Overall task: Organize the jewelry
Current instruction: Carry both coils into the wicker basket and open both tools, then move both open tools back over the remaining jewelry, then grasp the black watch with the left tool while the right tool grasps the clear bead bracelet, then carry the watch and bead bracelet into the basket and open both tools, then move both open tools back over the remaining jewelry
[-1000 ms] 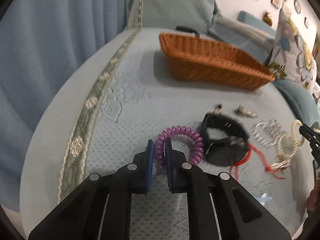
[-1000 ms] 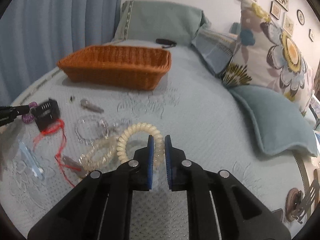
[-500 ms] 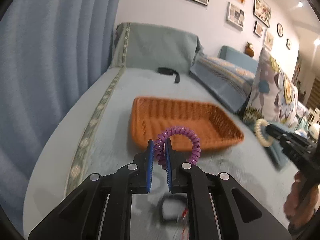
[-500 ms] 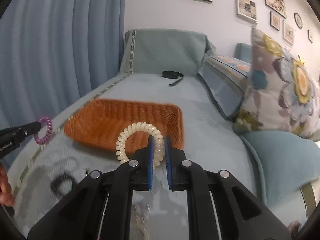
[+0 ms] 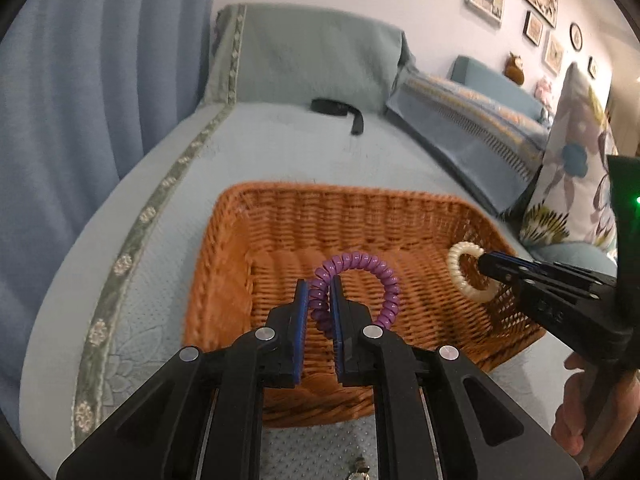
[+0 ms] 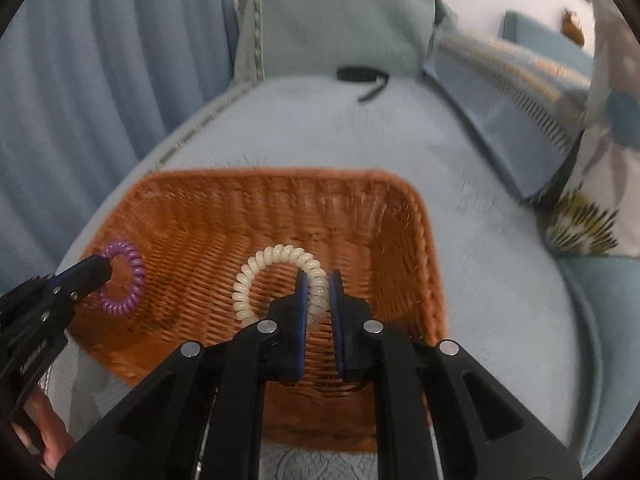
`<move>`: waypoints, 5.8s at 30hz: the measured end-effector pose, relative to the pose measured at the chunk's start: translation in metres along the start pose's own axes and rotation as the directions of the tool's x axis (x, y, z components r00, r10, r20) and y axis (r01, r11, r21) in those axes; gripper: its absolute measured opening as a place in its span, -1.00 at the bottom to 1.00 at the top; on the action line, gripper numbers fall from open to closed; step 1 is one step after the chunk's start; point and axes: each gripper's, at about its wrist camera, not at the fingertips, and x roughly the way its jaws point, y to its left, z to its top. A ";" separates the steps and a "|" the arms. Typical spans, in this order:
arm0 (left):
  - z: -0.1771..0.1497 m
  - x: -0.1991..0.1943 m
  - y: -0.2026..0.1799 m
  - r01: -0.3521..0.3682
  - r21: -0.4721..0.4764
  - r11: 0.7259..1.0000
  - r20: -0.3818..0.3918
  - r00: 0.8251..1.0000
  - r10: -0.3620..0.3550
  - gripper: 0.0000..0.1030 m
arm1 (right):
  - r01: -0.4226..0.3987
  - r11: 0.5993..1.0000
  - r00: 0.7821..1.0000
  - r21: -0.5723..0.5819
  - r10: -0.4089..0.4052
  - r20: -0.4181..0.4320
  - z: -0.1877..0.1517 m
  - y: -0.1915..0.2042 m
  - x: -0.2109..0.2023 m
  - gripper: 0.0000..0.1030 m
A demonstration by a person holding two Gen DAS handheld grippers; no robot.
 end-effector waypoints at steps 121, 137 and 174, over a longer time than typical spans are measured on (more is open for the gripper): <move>0.007 -0.059 -0.006 0.081 -0.015 0.997 0.160 0.984 -0.077 -0.95 | -0.111 0.994 0.966 0.014 0.105 0.236 -0.020 -0.001 -0.081 -0.84; 0.003 0.025 -0.002 0.027 0.033 0.999 -0.024 0.999 -0.027 -0.93 | -0.087 0.996 0.995 0.026 0.088 -0.037 -0.010 0.002 0.025 -0.84; -0.170 -0.187 -0.016 0.183 -0.094 0.979 -0.041 0.981 -0.188 0.23 | -0.205 0.979 0.975 0.013 0.203 0.085 -0.204 -0.001 -0.162 -0.17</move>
